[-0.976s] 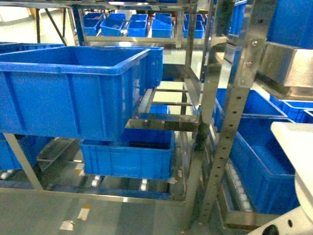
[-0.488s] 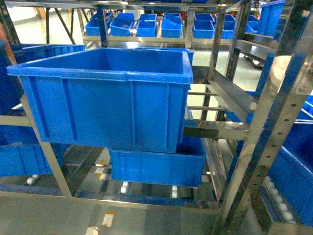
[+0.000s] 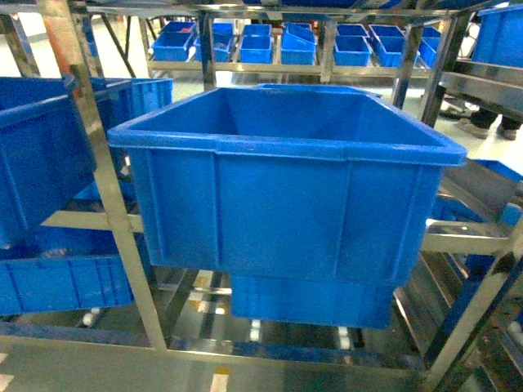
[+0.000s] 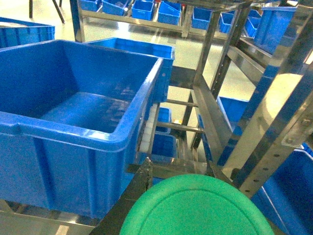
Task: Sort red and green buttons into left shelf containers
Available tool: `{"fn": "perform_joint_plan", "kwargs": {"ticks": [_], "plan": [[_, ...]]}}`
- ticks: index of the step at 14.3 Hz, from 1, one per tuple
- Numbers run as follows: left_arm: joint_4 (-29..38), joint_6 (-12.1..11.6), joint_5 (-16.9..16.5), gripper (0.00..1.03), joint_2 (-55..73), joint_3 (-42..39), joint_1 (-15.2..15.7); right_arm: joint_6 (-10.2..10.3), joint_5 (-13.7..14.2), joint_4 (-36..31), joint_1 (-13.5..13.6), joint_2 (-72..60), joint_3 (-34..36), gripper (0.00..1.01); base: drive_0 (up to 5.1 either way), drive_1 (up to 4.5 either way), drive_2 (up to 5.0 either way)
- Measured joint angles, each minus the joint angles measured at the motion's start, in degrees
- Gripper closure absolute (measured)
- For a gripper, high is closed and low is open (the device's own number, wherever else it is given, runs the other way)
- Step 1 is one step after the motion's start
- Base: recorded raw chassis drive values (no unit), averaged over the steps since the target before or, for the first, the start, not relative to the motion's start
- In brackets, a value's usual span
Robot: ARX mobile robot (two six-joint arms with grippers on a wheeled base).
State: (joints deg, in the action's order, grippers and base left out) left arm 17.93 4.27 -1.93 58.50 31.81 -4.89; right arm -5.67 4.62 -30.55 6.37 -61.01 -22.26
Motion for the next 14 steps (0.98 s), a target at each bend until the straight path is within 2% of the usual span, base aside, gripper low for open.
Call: {"fn": "perform_joint_plan", "kwargs": {"ticks": [9,14], "plan": [[0.0,0.0,0.0,0.76,0.0,0.0,0.0,0.0,0.0,0.1,0.0,-0.1,0.0,0.75,-4.7,3.57,1.5],[0.1,0.0,0.2,0.76,0.0,0.0,0.1,0.0,-0.2,0.1,0.0,-0.4,0.0,0.75,0.0,0.0,0.0]]}}
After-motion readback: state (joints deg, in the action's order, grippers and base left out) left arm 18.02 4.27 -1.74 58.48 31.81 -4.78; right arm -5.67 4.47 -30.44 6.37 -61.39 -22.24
